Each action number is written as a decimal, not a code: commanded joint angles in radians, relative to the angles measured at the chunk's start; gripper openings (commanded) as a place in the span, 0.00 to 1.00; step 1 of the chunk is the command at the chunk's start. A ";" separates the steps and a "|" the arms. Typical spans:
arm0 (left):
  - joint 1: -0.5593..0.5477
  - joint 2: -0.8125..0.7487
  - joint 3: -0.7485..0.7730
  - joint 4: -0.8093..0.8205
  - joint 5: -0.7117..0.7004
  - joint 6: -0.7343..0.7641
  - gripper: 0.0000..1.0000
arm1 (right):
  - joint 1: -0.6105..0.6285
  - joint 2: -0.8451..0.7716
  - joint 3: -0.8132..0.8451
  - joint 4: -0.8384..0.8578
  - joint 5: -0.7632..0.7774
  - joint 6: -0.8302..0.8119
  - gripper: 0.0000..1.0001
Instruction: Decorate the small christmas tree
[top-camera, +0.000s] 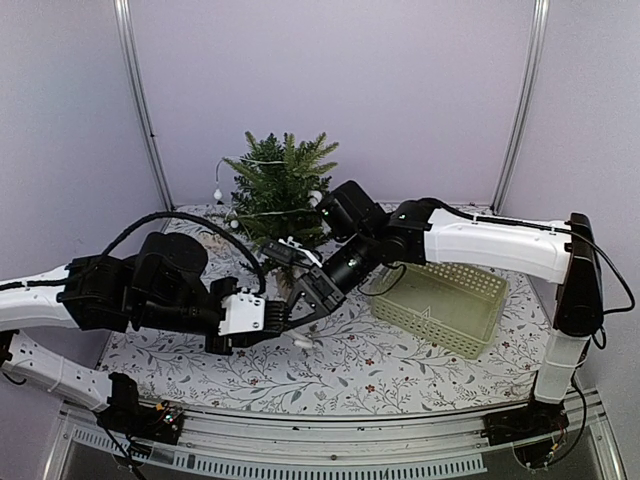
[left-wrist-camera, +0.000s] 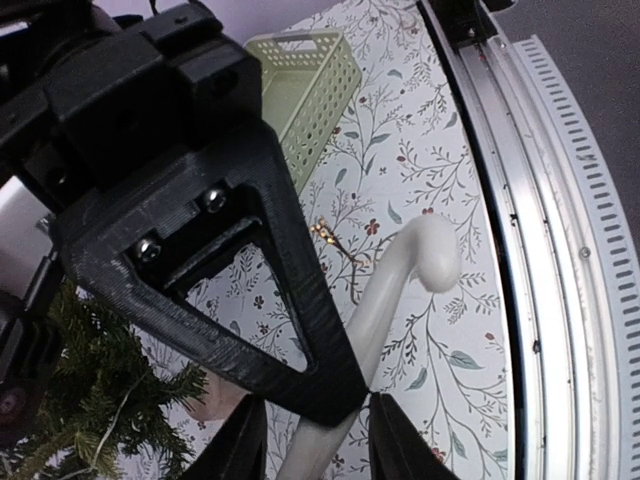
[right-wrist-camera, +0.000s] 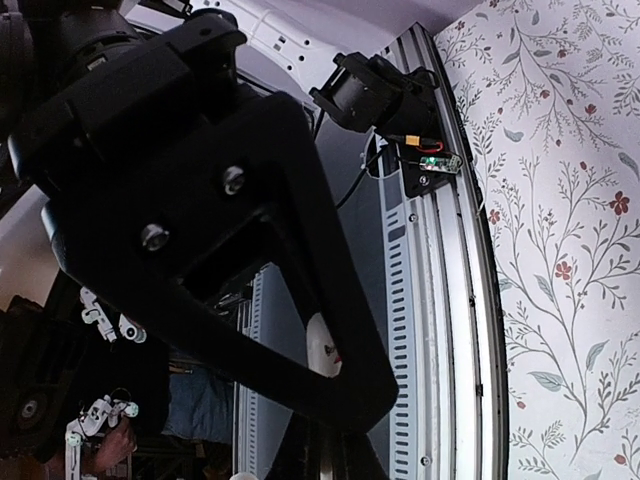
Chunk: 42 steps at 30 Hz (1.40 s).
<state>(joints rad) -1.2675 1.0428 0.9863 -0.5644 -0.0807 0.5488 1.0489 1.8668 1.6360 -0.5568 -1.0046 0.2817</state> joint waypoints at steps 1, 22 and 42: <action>-0.039 0.000 -0.003 -0.011 -0.025 0.016 0.29 | 0.012 0.027 0.040 0.008 -0.049 -0.025 0.02; -0.041 -0.073 -0.043 -0.030 -0.077 -0.018 0.00 | 0.015 0.066 0.107 -0.025 -0.052 -0.039 0.32; 0.253 -0.298 -0.015 -0.057 0.378 -0.413 0.00 | -0.107 -0.275 -0.268 0.669 0.168 0.192 0.59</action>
<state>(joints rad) -1.0645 0.7498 0.9508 -0.6472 0.1726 0.2096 0.9318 1.6264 1.4288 -0.0948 -0.8570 0.4152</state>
